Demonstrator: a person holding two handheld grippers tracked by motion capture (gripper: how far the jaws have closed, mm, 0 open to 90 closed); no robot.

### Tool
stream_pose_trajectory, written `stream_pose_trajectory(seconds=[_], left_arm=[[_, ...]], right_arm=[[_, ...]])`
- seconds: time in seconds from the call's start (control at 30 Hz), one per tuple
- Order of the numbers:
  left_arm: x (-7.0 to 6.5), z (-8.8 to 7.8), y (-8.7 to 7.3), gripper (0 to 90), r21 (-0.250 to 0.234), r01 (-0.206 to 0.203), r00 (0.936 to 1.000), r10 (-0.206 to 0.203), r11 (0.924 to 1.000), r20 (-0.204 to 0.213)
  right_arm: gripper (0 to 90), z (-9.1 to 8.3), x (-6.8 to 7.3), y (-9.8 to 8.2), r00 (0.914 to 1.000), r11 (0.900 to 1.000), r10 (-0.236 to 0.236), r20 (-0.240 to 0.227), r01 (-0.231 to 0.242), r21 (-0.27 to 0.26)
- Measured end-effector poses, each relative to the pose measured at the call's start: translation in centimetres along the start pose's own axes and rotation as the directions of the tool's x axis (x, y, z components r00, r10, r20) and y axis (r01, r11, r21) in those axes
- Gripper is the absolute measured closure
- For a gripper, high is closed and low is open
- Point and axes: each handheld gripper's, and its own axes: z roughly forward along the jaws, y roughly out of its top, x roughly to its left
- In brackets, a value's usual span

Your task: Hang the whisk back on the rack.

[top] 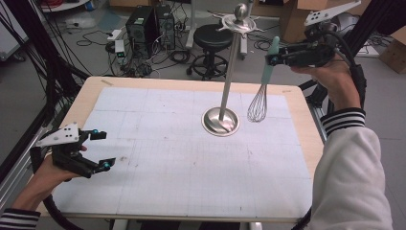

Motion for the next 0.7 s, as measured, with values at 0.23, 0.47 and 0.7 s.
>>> stream_pose_trajectory(seconds=[0.23, 0.47, 0.7], left_arm=[[0.2, -0.1, -0.2, 1.7, 0.005, 0.005, 1.0, -0.005, 1.0, -0.007], [0.3, 0.0, -0.2, 1.7, 0.011, 0.014, 0.9998, -0.014, 0.9998, -0.013], [0.5, 0.1, -0.2, 1.7, 0.018, 0.016, 0.9998, -0.015, 0.9997, -0.015]], right_arm=[[66.2, 0.3, -0.9, 0.9, 0.9998, 1.0, -0.019, 0.0, 0.019, 0.014], [66.2, 0.8, -1.7, 1.5, 0.9997, 0.999, -0.025, 0.001, 0.025, 0.025], [66.2, 1.2, -2.1, 2.4, 0.9995, 0.999, -0.032, -0.001, 0.032, 0.04]])
